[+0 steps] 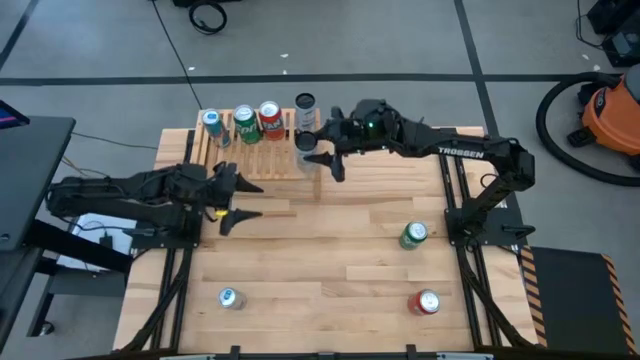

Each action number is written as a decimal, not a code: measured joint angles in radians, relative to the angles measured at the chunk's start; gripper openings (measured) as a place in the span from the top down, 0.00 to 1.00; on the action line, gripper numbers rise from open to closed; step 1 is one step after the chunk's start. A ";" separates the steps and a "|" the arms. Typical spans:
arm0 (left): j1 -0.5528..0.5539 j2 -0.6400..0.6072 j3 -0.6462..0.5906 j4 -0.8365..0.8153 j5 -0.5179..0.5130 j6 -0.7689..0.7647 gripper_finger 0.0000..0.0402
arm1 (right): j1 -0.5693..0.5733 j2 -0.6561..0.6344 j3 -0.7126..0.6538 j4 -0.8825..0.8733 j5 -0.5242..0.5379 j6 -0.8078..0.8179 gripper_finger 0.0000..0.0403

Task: Place canned beverage on shelf
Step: Put the white-blue soda can on the shelf

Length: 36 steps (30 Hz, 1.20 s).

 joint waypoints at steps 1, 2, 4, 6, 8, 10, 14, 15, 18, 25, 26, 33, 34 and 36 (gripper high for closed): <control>0.015 0.000 0.000 -0.005 0.000 0.002 0.21 | -0.010 0.000 0.001 0.003 -0.007 0.001 0.38; 0.028 0.000 0.000 -0.006 0.000 0.003 0.21 | -0.022 0.000 0.001 0.000 -0.022 0.001 0.38; 0.055 0.000 0.000 -0.006 0.000 0.011 0.21 | -0.045 0.000 0.000 -0.002 -0.043 0.011 0.38; 0.077 0.000 0.000 -0.007 0.000 0.032 0.21 | -0.066 0.000 -0.014 0.011 -0.063 0.028 0.38; 0.098 0.000 0.000 -0.012 0.000 0.044 0.21 | -0.080 0.000 -0.021 0.003 -0.069 0.034 0.38; 0.113 0.000 0.000 -0.011 0.001 0.044 0.21 | -0.088 0.001 -0.022 -0.012 -0.072 0.034 0.37; 0.131 0.000 0.000 -0.012 0.000 0.044 0.21 | -0.083 0.046 -0.022 -0.009 -0.104 0.034 0.36; 0.133 0.000 0.000 -0.012 0.000 0.044 0.21 | -0.082 0.060 -0.023 -0.011 -0.105 0.033 0.36; 0.134 0.000 0.000 -0.012 0.001 0.044 0.21 | -0.081 0.090 -0.023 0.003 -0.102 0.027 0.36; 0.134 0.000 0.000 -0.023 0.001 0.044 0.21 | -0.088 0.111 -0.021 0.029 -0.103 0.009 0.36; 0.134 0.000 0.000 -0.023 0.001 0.044 0.21 | -0.090 0.111 -0.021 0.029 -0.103 0.006 0.36; 0.134 0.000 0.000 -0.025 0.001 0.044 0.21 | -0.113 0.112 -0.021 0.026 -0.117 0.012 0.29; 0.134 0.000 0.000 -0.025 0.001 0.044 0.21 | -0.113 0.112 -0.021 0.028 -0.123 0.013 0.28; 0.134 0.000 0.000 -0.026 0.001 0.044 0.21 | -0.112 0.113 -0.021 0.034 -0.128 0.012 0.25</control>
